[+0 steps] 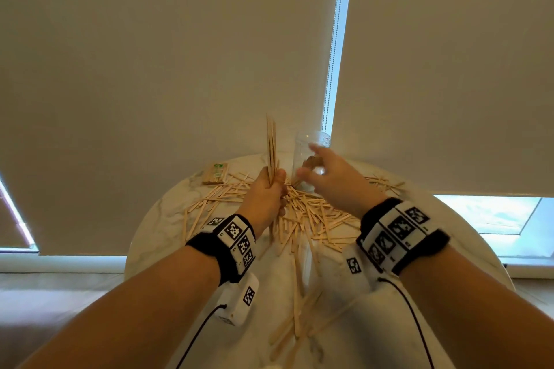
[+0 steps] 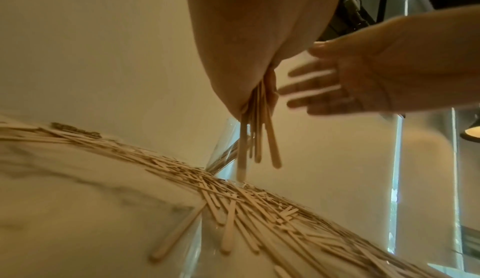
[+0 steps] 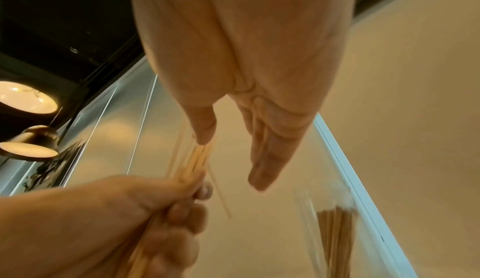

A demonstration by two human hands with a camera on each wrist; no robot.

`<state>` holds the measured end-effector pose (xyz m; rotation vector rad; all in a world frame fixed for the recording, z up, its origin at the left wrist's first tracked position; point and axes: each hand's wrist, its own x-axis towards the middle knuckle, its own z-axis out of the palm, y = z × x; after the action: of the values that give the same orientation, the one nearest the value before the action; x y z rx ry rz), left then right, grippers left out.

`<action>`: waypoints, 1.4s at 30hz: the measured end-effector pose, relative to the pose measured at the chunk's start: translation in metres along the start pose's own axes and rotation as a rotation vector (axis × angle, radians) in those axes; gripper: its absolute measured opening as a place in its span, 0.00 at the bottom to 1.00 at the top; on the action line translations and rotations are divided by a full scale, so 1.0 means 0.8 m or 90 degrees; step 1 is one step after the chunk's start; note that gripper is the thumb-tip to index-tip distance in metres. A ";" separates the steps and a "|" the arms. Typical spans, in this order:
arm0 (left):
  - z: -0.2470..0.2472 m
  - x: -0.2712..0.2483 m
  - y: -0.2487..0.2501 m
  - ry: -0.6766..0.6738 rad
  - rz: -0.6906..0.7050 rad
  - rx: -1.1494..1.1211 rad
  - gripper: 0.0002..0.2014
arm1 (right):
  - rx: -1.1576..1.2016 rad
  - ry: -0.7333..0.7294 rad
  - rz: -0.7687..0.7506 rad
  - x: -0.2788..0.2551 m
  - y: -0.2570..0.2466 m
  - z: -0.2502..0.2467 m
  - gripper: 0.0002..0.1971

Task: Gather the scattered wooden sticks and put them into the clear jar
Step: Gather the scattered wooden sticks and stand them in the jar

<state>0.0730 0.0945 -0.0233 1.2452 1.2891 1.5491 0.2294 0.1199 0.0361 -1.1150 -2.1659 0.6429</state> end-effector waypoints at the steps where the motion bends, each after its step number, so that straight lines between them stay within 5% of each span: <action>1: 0.002 -0.002 -0.002 -0.024 -0.006 0.003 0.09 | 0.023 0.040 -0.048 0.005 -0.007 -0.009 0.33; 4: 0.013 -0.008 -0.003 -0.089 -0.022 0.039 0.04 | -0.010 0.102 -0.160 0.022 -0.028 -0.021 0.28; 8: 0.026 -0.016 0.002 -0.141 -0.065 -0.007 0.07 | -0.055 0.095 -0.156 0.034 -0.036 -0.022 0.07; 12: 0.016 -0.021 -0.003 -0.177 -0.062 0.015 0.05 | 0.061 0.237 -0.172 0.031 -0.030 -0.036 0.08; 19: -0.003 -0.003 -0.003 0.018 -0.048 0.050 0.11 | 0.140 0.490 -0.064 0.036 -0.009 -0.071 0.09; 22: -0.006 0.002 0.000 0.075 0.010 0.061 0.13 | 0.071 0.299 -0.007 0.029 0.000 -0.063 0.09; 25: 0.003 -0.004 0.008 -0.018 0.013 0.062 0.12 | 0.064 0.149 -0.025 0.021 -0.002 -0.032 0.07; 27: 0.018 -0.015 0.012 -0.095 -0.011 -0.005 0.11 | 0.093 0.145 -0.033 0.023 -0.002 -0.018 0.05; 30: 0.027 -0.018 0.006 -0.084 0.010 -0.003 0.12 | 0.149 0.139 -0.016 0.025 -0.005 -0.014 0.04; 34: 0.016 -0.014 -0.003 -0.104 0.079 0.190 0.22 | 0.205 0.221 -0.005 0.019 -0.019 -0.031 0.27; 36: 0.017 -0.015 -0.003 -0.134 0.143 0.329 0.18 | 0.159 0.248 -0.021 0.023 -0.019 -0.037 0.30; 38: 0.022 -0.017 -0.001 -0.168 0.172 0.410 0.10 | 0.080 0.214 -0.021 0.025 -0.017 -0.036 0.25; 42: 0.029 -0.026 -0.009 -0.191 0.164 0.426 0.10 | 0.052 0.100 0.041 0.026 -0.004 -0.026 0.25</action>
<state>0.1003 0.0822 -0.0339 2.0413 1.5409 1.0473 0.2333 0.1385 0.0587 -1.1569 -1.9605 0.6437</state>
